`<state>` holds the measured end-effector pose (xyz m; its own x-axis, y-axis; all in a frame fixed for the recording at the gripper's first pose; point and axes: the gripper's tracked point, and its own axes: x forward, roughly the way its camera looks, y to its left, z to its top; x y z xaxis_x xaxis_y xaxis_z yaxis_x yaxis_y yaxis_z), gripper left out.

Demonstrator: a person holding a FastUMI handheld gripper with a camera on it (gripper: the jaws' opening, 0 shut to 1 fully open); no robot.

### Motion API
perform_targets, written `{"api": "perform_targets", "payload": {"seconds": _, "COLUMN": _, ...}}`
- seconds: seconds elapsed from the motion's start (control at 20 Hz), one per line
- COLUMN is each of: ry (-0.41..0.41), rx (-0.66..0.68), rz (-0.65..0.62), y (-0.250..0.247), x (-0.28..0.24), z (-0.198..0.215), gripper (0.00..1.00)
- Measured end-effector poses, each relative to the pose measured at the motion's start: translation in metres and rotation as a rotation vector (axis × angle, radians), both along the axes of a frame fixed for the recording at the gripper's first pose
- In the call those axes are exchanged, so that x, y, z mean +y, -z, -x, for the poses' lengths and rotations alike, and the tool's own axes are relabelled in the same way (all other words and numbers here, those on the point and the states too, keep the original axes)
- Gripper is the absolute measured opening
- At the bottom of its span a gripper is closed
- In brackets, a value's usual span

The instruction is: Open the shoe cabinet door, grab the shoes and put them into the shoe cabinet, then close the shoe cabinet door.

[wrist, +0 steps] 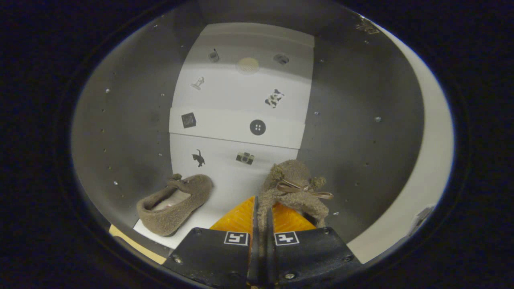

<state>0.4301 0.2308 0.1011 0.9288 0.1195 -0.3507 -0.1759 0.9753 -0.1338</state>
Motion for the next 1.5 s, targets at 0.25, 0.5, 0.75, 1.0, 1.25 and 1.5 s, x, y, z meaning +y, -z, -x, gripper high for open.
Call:
{"api": "perform_targets", "payload": {"seconds": 0.25, "ry": 0.024, "rx": 0.076, "rz": -0.007, "y": 0.047, "x": 0.006, "z": -0.026, "gripper": 0.11}}
{"api": "perform_targets", "payload": {"seconds": 0.5, "ry": 0.015, "rx": 0.121, "rz": -0.033, "y": 0.069, "x": 0.017, "z": -0.039, "gripper": 0.12}}
{"api": "perform_targets", "payload": {"seconds": 0.75, "ry": 0.027, "rx": 0.149, "rz": -0.088, "y": 0.085, "x": 0.033, "z": -0.042, "gripper": 0.18}}
{"api": "perform_targets", "payload": {"seconds": 1.0, "ry": -0.002, "rx": 0.141, "rz": -0.100, "y": 0.076, "x": 0.035, "z": -0.035, "gripper": 0.23}}
{"api": "perform_targets", "payload": {"seconds": 1.25, "ry": -0.083, "rx": 0.127, "rz": -0.113, "y": 0.057, "x": 0.042, "z": -0.023, "gripper": 0.69}}
{"api": "perform_targets", "payload": {"seconds": 1.5, "ry": -0.162, "rx": 0.166, "rz": -0.140, "y": 0.048, "x": 0.056, "z": -0.010, "gripper": 0.86}}
